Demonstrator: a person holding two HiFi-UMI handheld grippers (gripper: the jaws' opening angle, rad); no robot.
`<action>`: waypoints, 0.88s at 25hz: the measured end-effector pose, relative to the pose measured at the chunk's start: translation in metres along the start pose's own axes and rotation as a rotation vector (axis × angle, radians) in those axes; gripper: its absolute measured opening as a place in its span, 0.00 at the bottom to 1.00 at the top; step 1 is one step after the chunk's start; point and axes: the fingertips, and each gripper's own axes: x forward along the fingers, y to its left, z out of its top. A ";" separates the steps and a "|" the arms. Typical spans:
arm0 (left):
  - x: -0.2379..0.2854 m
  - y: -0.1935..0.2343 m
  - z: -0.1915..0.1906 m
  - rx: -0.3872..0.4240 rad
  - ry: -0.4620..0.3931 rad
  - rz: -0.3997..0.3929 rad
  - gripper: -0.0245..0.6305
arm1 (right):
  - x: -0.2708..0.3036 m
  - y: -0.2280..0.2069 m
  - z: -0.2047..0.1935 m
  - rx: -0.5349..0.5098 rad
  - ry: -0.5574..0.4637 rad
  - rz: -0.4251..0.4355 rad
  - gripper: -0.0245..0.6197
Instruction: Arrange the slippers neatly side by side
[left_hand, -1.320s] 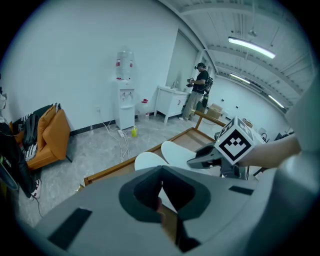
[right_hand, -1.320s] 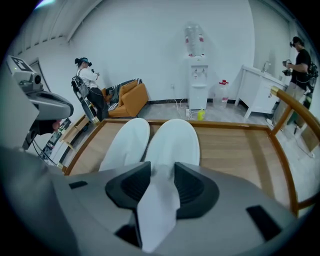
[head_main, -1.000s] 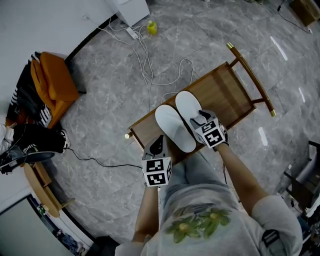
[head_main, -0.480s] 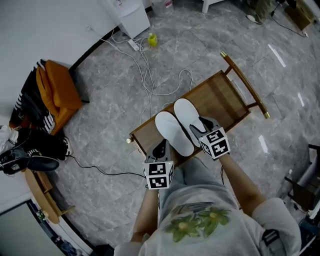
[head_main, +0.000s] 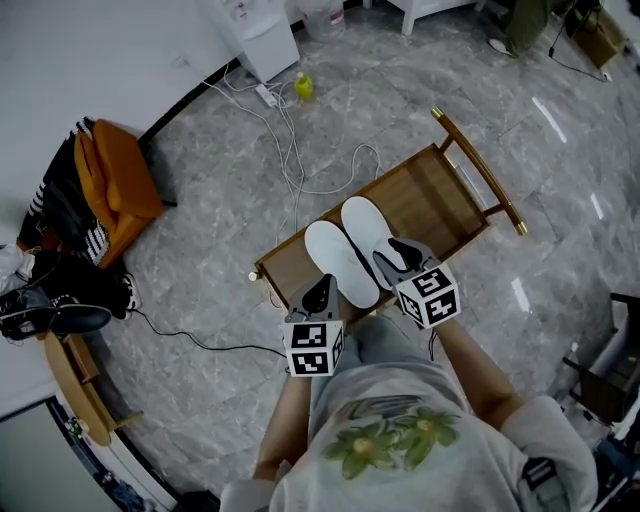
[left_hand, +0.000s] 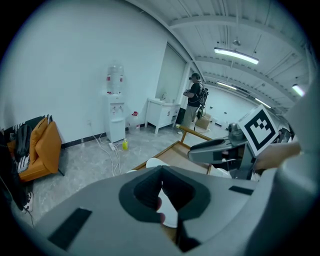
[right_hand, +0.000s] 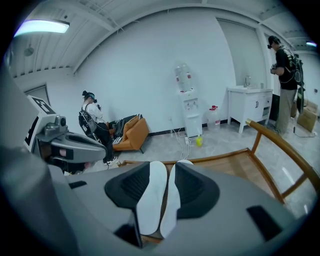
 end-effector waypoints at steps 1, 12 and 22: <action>-0.001 -0.003 0.000 0.002 -0.001 -0.004 0.06 | -0.002 0.003 -0.001 -0.002 0.001 0.005 0.29; -0.010 -0.025 0.003 0.030 -0.014 -0.044 0.06 | -0.024 0.022 -0.003 -0.007 -0.039 0.031 0.10; -0.016 -0.047 0.011 0.060 -0.044 -0.077 0.06 | -0.041 0.049 -0.010 -0.067 -0.036 0.094 0.05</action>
